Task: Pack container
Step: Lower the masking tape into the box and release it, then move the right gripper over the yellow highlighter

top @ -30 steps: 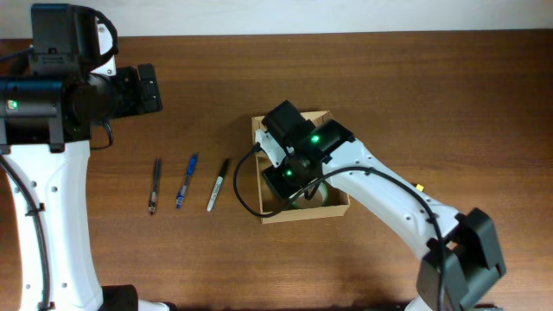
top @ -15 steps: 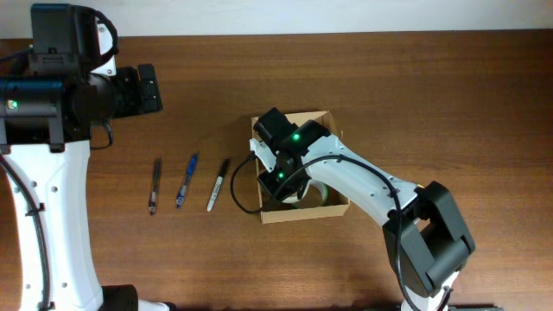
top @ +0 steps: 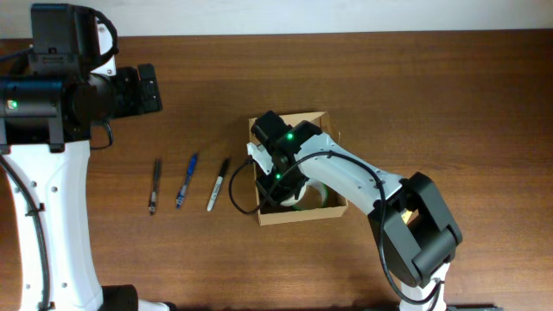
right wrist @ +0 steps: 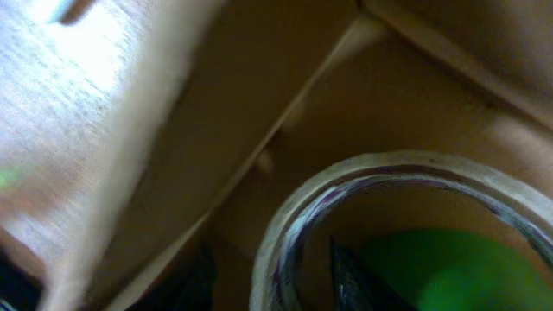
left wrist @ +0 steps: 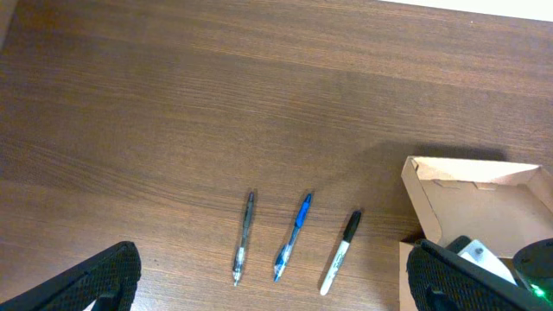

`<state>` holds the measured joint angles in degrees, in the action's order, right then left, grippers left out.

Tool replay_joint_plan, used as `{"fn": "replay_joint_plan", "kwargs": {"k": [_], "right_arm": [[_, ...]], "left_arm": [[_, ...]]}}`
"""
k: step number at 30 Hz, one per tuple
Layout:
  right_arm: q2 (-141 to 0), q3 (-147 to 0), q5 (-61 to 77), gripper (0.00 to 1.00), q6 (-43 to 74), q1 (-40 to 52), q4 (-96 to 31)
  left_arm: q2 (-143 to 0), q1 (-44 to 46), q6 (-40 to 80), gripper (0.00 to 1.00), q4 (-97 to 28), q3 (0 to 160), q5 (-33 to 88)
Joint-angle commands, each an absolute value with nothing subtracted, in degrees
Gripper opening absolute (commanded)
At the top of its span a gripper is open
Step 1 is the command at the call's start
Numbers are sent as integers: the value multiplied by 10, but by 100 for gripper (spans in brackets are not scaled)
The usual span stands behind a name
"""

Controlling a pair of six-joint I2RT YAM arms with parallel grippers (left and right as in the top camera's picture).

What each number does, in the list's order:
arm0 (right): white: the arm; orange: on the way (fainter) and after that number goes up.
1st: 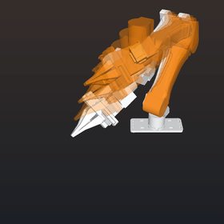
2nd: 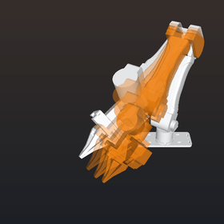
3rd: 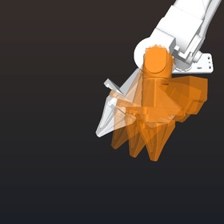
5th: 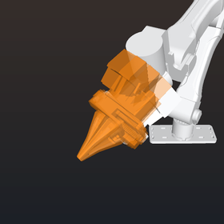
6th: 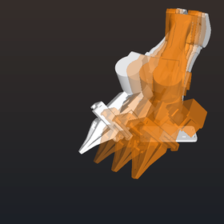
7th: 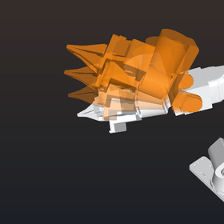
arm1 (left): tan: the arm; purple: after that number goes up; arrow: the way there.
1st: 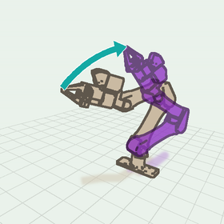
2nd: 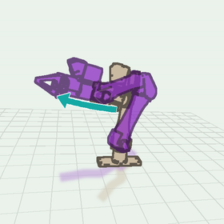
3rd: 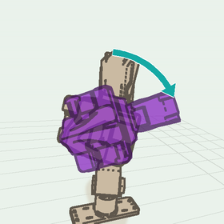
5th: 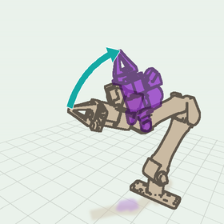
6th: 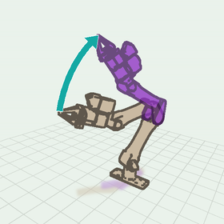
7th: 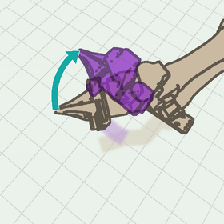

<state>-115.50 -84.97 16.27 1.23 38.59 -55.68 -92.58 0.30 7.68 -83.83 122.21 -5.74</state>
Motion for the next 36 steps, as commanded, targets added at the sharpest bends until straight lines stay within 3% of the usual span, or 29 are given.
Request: {"fn": "replay_joint_plan", "kwargs": {"k": [1,5,13,18,29,36], "right_arm": [[-1159,-873,157,45,8,385,-590],[-1145,-956,91,45,8,386,-676],[-1122,-1286,-9,47,9,376,-846],[-1122,-1402,-88,49,25,297,-951],[-1126,-1255,-60,52,149,-13,-971],[-1126,-1119,-18,49,239,-60,-943]], "left_arm": [[-929,1,68,99,-840,1230,-51],[-929,1,67,99,-837,1230,-51],[-929,1,67,99,-836,1230,-51],[-929,1,67,99,-834,1230,-51],[-929,1,67,99,-830,1230,-51],[-930,1,67,99,-830,1230,-51]]}}
